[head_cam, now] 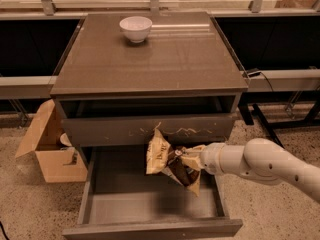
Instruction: Place brown chip bag into middle drawer
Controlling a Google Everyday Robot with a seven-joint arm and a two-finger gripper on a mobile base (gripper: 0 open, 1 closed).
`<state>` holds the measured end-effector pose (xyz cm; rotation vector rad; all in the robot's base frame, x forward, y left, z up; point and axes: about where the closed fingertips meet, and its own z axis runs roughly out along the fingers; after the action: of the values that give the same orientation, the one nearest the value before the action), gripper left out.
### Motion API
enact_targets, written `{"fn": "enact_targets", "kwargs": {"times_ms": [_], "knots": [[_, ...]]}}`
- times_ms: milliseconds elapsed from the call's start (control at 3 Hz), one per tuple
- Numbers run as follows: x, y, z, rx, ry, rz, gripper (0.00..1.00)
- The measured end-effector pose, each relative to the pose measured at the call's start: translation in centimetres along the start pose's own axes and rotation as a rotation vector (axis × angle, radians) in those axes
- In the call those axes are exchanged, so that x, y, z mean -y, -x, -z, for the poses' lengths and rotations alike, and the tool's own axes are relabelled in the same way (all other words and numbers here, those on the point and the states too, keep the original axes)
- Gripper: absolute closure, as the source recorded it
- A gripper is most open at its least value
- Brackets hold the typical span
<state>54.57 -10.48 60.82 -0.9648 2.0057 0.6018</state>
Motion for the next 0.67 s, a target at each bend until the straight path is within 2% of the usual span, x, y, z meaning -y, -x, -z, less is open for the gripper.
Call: {"fn": "enact_targets", "kwargs": {"times_ms": [667], "knots": [[2.3,-4.6,-3.0,0.02,0.052,-0.125,0.35]]}}
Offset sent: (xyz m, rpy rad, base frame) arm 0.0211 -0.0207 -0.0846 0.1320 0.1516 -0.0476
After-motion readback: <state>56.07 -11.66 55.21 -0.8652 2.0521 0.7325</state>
